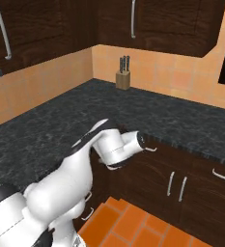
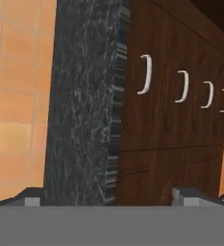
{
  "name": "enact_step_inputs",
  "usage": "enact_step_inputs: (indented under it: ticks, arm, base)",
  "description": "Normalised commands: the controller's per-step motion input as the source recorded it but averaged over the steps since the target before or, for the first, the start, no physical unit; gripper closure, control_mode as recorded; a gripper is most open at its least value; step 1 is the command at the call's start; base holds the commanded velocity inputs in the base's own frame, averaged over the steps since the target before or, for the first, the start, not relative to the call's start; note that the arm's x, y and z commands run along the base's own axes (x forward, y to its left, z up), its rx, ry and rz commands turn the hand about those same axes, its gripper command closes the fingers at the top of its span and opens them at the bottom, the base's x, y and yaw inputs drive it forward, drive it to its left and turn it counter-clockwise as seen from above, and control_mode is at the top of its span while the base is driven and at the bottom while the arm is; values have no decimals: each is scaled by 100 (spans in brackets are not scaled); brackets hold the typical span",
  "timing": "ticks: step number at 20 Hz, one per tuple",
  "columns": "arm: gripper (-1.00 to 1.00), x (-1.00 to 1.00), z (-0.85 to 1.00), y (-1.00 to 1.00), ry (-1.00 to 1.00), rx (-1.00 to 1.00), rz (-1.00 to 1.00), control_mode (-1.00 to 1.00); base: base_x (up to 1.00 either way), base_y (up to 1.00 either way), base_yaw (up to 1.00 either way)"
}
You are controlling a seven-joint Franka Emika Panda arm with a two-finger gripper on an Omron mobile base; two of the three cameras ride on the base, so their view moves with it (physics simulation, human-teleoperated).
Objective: Take a straw from the drawer in front and place it inside the glass cup on the dining counter.
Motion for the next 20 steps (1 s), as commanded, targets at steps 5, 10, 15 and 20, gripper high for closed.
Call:
enact_step_inputs:
  ticks: [5, 10, 15, 20]
  arm:
    - [-100, 19, -86, 8, 0, 21, 10, -100]
    - [-100, 38, -59, 20, 0, 22, 1, -100]
    - [-100, 48, -53, 19, 0, 18, 0, -100]
    - [-100, 49, -53, 25, 0, 12, 0, -100]
  base:
    - [0, 0, 0]
    - [0, 0, 0]
    - [0, 0, 0]
    - [0, 0, 0]
